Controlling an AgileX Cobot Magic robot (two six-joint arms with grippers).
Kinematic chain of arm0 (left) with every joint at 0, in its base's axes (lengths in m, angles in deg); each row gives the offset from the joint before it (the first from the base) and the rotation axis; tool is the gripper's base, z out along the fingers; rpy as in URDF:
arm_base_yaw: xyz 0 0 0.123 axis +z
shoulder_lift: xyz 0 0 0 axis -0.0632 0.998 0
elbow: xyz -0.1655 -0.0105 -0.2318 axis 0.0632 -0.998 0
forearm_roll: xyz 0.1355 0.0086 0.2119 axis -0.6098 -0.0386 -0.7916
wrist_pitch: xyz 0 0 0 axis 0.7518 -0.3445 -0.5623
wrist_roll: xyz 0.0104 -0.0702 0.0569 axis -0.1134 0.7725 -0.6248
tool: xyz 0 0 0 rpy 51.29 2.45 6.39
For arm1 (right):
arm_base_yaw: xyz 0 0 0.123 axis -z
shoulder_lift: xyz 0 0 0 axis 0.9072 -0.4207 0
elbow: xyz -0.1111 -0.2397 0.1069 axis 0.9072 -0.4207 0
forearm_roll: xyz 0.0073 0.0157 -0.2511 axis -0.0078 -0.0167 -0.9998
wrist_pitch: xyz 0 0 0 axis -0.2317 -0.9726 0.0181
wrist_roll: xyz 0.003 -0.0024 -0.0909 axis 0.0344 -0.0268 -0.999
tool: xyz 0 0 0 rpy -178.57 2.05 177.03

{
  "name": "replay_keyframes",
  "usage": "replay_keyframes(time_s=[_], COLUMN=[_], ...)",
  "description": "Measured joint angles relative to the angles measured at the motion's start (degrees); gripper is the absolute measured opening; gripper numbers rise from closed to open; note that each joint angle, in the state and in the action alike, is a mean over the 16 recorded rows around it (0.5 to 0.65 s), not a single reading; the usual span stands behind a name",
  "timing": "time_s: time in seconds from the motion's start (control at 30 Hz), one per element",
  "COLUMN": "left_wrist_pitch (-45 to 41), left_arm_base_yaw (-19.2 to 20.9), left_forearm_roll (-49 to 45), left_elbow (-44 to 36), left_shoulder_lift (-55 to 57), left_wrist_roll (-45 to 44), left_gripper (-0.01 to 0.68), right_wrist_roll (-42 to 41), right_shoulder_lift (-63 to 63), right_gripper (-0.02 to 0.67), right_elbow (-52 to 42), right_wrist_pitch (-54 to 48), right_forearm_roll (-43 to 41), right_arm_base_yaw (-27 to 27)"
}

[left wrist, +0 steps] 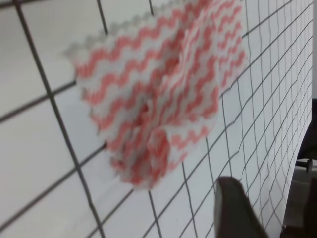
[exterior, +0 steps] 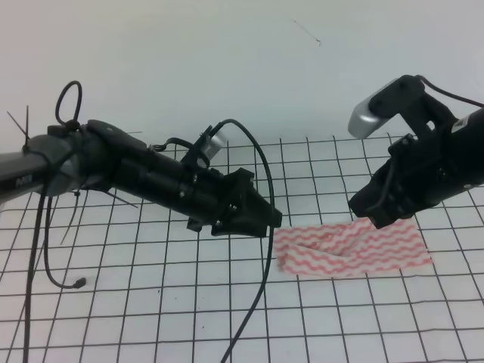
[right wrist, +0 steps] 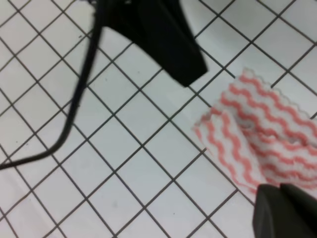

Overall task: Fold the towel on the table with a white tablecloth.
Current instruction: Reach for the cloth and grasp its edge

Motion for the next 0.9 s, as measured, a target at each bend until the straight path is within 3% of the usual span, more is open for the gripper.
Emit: replay_keyframes(time_s=[0.3,0.9], left_wrist_pitch=[-0.2,-2.2], left_arm_base_yaw=[-1.2,-3.5], left_forearm_roll=[0.3,0.4], left_elbow=[4.5,11.1], left_shoulder_lift=[6.3,13.7], left_wrist_roll=[4.0,7.3], left_gripper=[0.317,0.315], right_wrist_roll=[0.0,-0.2], right_shoulder_lift=[1.7,2.9], right_gripper=[0.003,0.003], right_elbow=[-1.1,-1.1], right_wrist_pitch=[-0.5,-1.5], right_forearm_roll=[0.7,0.9], right_arm_base_yaw=[0.0,0.0])
